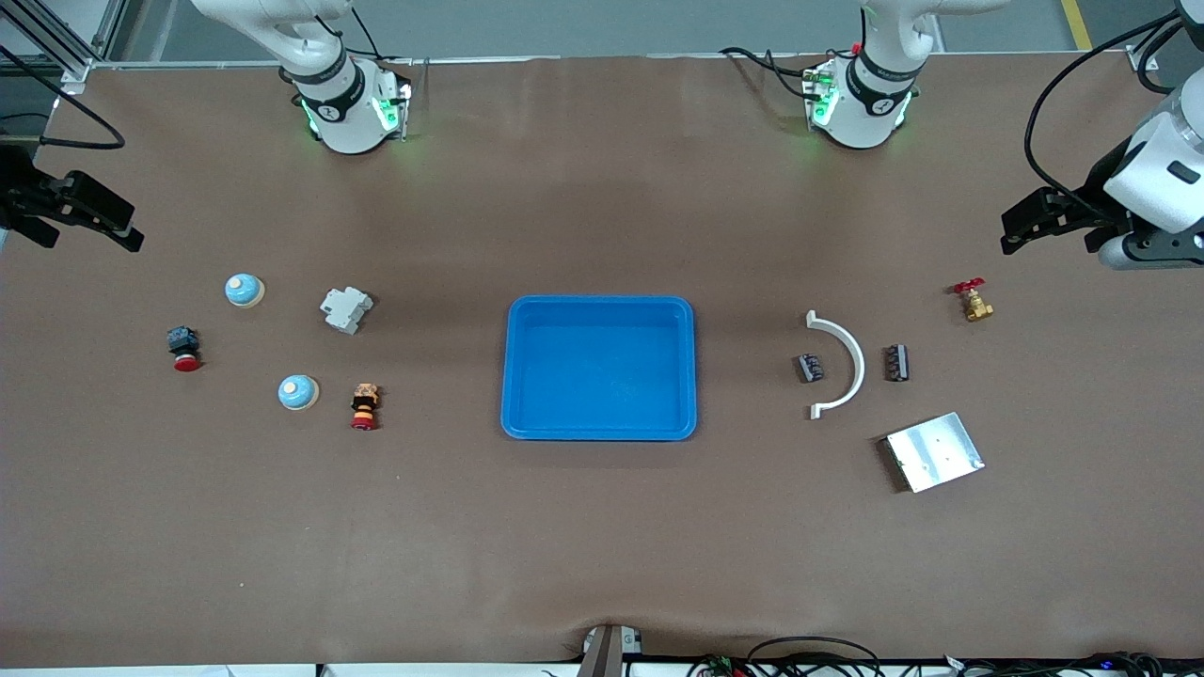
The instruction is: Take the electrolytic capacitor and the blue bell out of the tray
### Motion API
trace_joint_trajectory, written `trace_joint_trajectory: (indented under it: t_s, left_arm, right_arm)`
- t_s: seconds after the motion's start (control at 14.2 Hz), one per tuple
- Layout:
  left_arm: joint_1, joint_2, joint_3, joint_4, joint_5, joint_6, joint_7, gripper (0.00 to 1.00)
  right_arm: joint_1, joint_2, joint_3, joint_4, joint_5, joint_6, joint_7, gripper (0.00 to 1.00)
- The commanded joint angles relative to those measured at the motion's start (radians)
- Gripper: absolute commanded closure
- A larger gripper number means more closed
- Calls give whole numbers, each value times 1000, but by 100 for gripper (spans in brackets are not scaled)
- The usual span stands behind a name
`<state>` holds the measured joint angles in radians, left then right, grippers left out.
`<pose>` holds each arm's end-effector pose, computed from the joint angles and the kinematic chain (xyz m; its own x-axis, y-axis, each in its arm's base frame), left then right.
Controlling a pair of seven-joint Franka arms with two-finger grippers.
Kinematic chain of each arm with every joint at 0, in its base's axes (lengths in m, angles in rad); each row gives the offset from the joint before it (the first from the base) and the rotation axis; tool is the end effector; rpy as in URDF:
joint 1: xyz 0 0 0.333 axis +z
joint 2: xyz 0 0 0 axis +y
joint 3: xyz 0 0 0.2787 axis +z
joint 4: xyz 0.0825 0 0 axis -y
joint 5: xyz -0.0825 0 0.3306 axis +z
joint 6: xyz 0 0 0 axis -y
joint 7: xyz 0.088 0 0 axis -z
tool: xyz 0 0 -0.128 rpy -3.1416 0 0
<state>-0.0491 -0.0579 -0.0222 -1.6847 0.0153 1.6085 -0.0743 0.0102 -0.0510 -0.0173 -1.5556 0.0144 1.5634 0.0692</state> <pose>0.4855 -0.0330 0.5503 0.9999 0.0025 -0.0170 0.0022 -0.9998 -0.0179 0.4880 -0.0018 0.5971 0.9954 -0.0761 0.0576 -0.0751 -0.9970 -0.0193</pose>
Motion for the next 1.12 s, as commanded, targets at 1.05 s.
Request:
trace_joint_trajectory:
  t_s: [1.05]
  left_arm:
    - [9, 10, -4, 23, -25, -21, 14, 0]
  right_arm:
    - [13, -20, -1, -4, -17, 14, 11, 0]
